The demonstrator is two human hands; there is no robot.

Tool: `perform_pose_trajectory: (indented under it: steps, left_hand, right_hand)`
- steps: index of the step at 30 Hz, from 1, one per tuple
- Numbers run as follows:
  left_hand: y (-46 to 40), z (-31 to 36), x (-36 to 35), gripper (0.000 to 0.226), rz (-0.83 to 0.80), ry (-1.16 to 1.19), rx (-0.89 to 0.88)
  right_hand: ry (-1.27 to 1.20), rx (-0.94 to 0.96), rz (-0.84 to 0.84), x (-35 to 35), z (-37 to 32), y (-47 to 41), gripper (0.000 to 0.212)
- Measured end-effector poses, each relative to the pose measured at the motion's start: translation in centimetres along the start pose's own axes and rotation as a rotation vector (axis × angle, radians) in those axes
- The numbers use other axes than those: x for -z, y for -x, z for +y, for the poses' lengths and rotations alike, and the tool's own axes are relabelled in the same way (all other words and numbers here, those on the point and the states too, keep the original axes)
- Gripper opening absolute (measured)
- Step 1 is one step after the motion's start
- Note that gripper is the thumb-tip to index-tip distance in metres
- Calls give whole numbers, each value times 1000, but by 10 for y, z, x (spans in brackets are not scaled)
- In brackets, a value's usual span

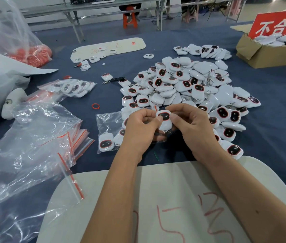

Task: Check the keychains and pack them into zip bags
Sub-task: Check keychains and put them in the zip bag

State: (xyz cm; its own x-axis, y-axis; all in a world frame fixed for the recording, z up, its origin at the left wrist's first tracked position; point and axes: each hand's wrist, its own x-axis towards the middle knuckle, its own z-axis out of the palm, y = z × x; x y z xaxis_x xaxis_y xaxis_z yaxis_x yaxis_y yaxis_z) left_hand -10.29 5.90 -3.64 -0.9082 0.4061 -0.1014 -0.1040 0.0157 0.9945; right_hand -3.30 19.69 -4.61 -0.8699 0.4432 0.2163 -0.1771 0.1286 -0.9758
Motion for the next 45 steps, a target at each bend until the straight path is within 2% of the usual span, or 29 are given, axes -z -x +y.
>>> perform_pose_trajectory:
  steps: [7,14,20,26,30,33,35,37,40,43,45]
  left_hand:
    - [3,1,-1,6,-36,-54,-34]
    - [3,1,0,6,-50,-38,-72]
    - [5,1,-2,10,-8,-26,-117]
    - [4,2,-6,6,105,23,-219]
    - [3,2,-8,10,172,-99,-284]
    - [0,0,-9,10,333,-144,-230]
    - [-1,-4,-8,10,409,-293,-196]
    - [2,-4,-10,8,414,-456,-204]
    - [4,-2,-16,21,378,-616,-198]
    - [5,1,-20,35,373,-696,-171]
    - [6,2,-21,33,382,-718,-175]
  right_hand:
    - [154,50,14,-2,2,-1,20]
    - [146,53,11,-1,3,-1,18]
    - [128,41,-2,0,2,-2,19]
    - [47,13,-53,0,3,-2,17]
    - [57,31,13,-2,4,-2,18]
    - [51,22,92,-1,6,-4,16]
    - [21,-5,137,0,6,-5,14]
    - [2,-14,139,0,5,-5,13]
    - [7,-11,114,-2,4,-4,14]
    - [-2,-26,115,-2,3,-4,14]
    - [16,-32,104,-2,2,-4,14]
